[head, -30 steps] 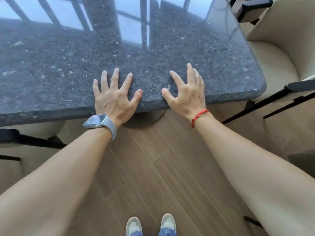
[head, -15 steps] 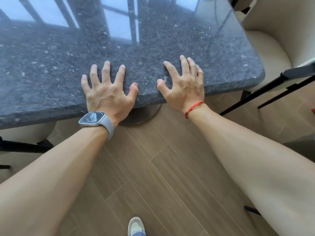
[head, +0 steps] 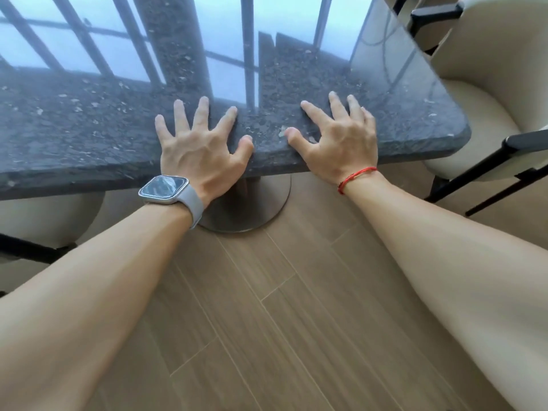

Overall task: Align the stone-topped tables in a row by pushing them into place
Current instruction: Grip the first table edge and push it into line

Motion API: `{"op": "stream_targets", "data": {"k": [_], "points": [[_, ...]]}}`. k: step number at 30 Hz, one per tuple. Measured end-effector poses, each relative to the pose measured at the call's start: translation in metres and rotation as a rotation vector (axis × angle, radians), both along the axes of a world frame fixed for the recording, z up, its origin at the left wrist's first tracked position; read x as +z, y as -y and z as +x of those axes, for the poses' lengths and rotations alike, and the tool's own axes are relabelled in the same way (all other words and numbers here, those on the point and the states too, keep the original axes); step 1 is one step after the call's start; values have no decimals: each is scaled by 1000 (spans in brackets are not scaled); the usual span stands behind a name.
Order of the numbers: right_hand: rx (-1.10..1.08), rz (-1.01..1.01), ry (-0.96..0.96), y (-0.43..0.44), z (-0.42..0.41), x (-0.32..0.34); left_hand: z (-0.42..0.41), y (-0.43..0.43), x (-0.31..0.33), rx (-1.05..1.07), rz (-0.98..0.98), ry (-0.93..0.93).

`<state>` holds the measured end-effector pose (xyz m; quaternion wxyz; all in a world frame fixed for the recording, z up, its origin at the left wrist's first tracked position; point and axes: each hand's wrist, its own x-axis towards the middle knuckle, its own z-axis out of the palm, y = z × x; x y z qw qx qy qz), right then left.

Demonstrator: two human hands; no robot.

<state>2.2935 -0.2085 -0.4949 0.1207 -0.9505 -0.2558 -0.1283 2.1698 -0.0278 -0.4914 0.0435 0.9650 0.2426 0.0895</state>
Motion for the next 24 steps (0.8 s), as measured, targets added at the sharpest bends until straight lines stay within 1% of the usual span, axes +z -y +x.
{"op": "stream_targets", "data": {"k": [2, 10, 24], "points": [[-8, 38, 30, 0, 1, -3, 3, 6, -5, 12, 32, 5], [14, 58, 61, -1, 3, -7, 5, 9, -11, 49, 121, 158], [44, 43, 55, 0, 3, -5, 9, 5, -16, 33, 162, 191]]}}
